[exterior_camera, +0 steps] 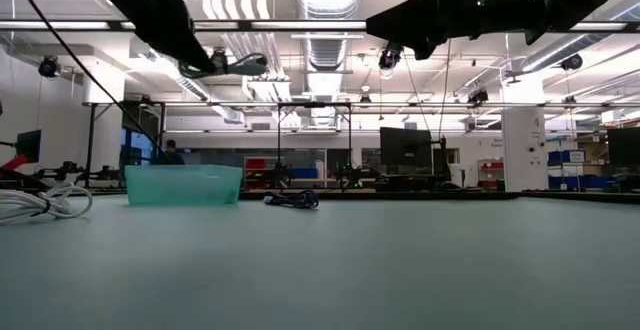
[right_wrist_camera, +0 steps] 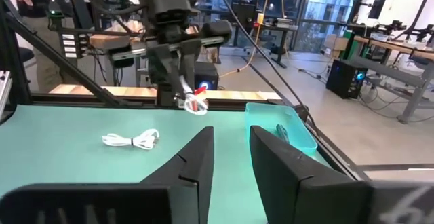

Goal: Pick and place USB-C Cables
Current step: Put the right white charger cable into the blue bin

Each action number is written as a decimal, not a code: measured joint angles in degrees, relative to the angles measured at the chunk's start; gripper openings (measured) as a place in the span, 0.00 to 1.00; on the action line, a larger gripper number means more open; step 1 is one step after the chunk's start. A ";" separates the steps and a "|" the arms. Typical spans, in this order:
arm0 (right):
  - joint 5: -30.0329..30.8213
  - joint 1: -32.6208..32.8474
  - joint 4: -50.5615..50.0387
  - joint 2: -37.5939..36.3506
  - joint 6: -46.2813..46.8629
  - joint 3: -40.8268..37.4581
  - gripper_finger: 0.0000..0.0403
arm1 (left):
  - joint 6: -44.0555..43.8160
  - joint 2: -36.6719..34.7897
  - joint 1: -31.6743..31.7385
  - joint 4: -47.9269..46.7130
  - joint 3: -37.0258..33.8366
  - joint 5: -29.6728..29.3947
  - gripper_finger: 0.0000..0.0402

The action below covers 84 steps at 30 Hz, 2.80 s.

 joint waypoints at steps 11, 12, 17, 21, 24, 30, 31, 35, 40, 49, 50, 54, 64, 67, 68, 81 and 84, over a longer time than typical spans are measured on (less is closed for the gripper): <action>0.02 0.00 -0.70 0.00 -0.57 0.00 0.15 | -2.73 9.17 7.32 -23.37 11.76 0.35 0.05; 0.00 -0.02 -0.70 0.00 -0.59 0.00 0.15 | -2.69 10.44 8.14 -25.48 12.94 0.37 0.05; 0.02 0.00 -1.07 0.00 -0.59 0.00 0.15 | -1.44 17.15 12.86 -37.14 18.70 -0.51 0.05; 0.00 0.00 -1.11 0.00 -0.57 0.00 0.15 | 2.16 21.63 17.28 -42.51 21.74 -3.80 0.05; 0.00 -0.01 -1.12 0.00 -0.57 0.00 0.14 | 6.23 24.03 20.93 -43.44 22.95 -4.20 0.05; 0.02 -0.01 -1.33 0.00 -0.57 0.00 0.14 | 14.41 27.26 27.31 -43.52 23.64 -4.30 0.05; 0.00 -0.01 -1.48 0.00 -0.57 0.00 0.15 | 15.88 27.43 28.16 -43.50 23.64 -4.31 0.05; 0.02 0.00 -1.55 0.00 -0.82 0.00 0.15 | 21.27 27.51 31.01 -43.46 23.64 -7.46 0.05; 0.02 -0.01 -1.55 0.00 -1.22 0.00 0.15 | 30.58 27.51 35.11 -43.33 23.64 -11.98 0.05; 0.02 0.00 -1.53 0.00 -1.40 0.00 0.15 | 59.32 28.52 36.36 -36.81 23.47 -16.22 0.05; 0.02 -0.02 -1.54 0.00 -1.41 0.00 0.15 | 62.40 28.83 36.39 -34.94 23.20 -15.89 0.05; 0.02 -0.02 -1.55 0.00 -1.53 0.00 0.15 | 69.82 30.97 36.65 -30.04 22.86 -15.64 0.05; 0.04 -0.02 -2.77 0.00 -1.62 0.00 0.15 | 63.38 36.70 36.65 -26.20 22.86 -10.63 0.05; 0.04 -0.02 -2.78 0.00 -1.62 0.00 0.15 | 60.31 37.44 36.95 -25.57 22.86 -8.39 0.05; 0.04 -0.02 -2.78 0.00 -1.62 0.00 0.15 | 59.55 37.48 37.08 -25.69 22.86 -7.23 0.05; 0.04 -0.02 -2.84 0.00 -1.48 0.00 0.15 | 58.38 37.50 38.89 -24.93 21.80 -3.16 0.05; 0.04 -0.02 -2.95 0.00 -1.49 0.00 0.15 | 58.43 37.50 38.90 -24.46 21.23 -3.20 0.08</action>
